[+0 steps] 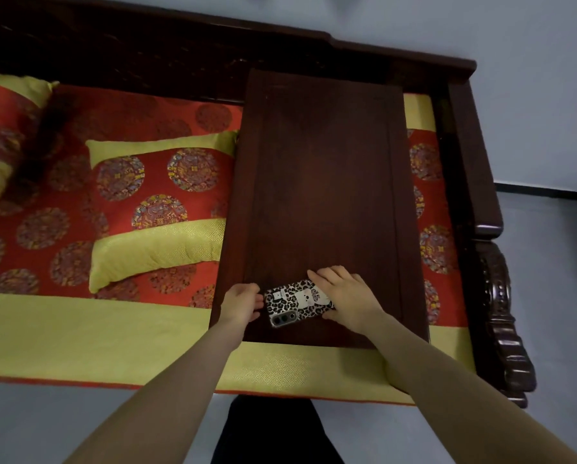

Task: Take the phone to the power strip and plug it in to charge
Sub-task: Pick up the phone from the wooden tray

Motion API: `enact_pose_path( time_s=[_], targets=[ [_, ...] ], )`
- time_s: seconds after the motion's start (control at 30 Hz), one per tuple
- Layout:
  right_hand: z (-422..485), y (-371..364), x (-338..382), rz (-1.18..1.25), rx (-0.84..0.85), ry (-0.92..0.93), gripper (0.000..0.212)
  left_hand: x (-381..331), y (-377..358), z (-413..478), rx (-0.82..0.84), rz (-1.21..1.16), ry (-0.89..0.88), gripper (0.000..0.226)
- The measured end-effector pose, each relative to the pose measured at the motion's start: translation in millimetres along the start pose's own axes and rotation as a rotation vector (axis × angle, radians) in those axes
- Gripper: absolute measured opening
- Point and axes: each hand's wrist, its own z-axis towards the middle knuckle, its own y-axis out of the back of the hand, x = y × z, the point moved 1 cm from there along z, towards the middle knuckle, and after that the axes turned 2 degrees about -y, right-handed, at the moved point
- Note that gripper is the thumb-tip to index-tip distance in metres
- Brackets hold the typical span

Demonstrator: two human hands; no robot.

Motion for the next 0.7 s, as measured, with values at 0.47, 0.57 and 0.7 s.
enact_pose_path(
  time_s=[0.47,0.57,0.7],
  targets=[
    [-17.6,6.2,-7.4,-0.129,-0.077,0.110,0.084,-8.1,-18.3,-21.2,0.238,0.254,-0.064,0.047],
    [-23.2,14.1,-12.2,-0.114,-0.094,0.118,0.085,-8.9,-21.1,-27.2,0.262,0.089,-0.023,0.060],
    [-27.6,25.7,-10.8,-0.087,-0.124,0.136,0.084,-13.3,-18.1,-35.2,0.321,-0.138,0.022,0.043]
  ],
)
